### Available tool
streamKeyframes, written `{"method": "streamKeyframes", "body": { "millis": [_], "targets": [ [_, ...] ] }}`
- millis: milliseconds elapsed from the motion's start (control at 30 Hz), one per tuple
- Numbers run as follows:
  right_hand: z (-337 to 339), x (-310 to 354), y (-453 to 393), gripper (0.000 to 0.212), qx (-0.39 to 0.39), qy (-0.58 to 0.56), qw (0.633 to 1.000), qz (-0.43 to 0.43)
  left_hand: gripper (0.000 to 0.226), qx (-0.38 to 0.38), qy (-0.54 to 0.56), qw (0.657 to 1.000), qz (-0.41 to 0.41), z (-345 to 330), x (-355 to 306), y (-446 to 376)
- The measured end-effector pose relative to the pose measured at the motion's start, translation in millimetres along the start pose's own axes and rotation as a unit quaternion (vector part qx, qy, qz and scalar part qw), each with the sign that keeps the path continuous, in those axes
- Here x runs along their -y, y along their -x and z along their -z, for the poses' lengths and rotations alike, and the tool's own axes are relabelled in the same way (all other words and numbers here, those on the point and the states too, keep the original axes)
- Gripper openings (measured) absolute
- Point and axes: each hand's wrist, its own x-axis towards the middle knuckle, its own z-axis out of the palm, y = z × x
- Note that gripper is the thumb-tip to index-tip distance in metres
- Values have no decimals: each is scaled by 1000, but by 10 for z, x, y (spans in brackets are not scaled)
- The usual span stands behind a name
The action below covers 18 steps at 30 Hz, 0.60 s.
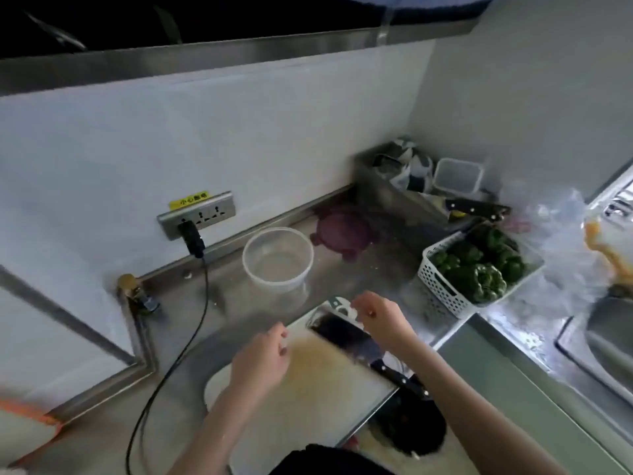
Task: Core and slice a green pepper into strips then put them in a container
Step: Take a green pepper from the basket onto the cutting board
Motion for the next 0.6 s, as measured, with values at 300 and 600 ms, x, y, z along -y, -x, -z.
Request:
{"method": "streamKeyframes", "body": {
  "millis": [300,600],
  "targets": [
    [1120,-987,-521,46,-266,131,946,-133,24,-55,71,989,120,-575,-243,-238],
    [1295,-1543,-682,78,-256,99,929,-248,18,-72,98,978,170,-614,-236,-368]
  ]
}}
